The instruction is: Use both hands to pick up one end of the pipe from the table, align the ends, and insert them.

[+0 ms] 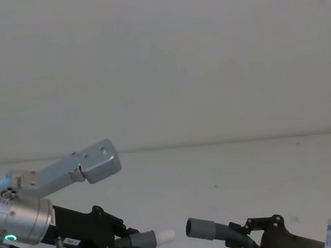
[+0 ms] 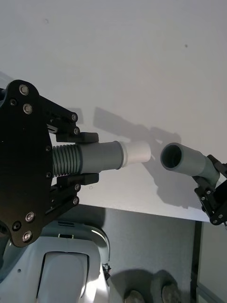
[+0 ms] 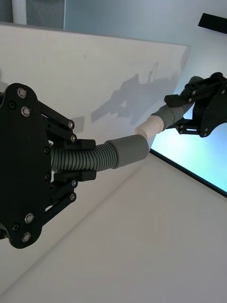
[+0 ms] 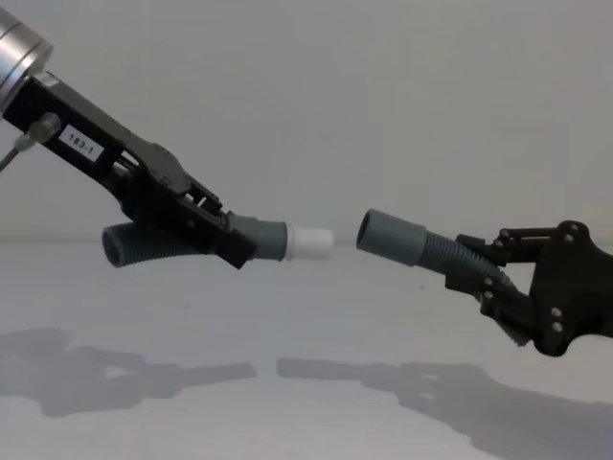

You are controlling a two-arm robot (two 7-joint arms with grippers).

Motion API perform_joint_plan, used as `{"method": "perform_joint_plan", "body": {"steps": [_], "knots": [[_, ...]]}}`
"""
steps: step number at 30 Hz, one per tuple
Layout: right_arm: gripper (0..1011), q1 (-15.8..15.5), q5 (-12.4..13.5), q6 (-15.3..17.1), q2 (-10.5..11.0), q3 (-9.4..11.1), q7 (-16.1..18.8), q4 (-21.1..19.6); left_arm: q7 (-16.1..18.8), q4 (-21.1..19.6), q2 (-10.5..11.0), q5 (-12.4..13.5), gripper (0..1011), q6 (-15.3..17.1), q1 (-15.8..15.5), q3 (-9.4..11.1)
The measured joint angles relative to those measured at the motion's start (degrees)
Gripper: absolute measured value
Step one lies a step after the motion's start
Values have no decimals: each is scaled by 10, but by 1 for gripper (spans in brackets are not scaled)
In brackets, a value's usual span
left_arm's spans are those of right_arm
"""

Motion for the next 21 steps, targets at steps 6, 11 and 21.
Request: {"method": "perform_joint_plan", "body": {"steps": [6,11,21], "knots": [[229,2,4,-2,-1,0,5,5,4,-4,4,2,336,2,3,-3],[229,4,6,-4,-1,-1,8,7,4,-4,4,4,336,0,4,-5],[227,6,7,-7,-2,-5,13,11,2,5,-2,5,336,-15,4,-11]]}}
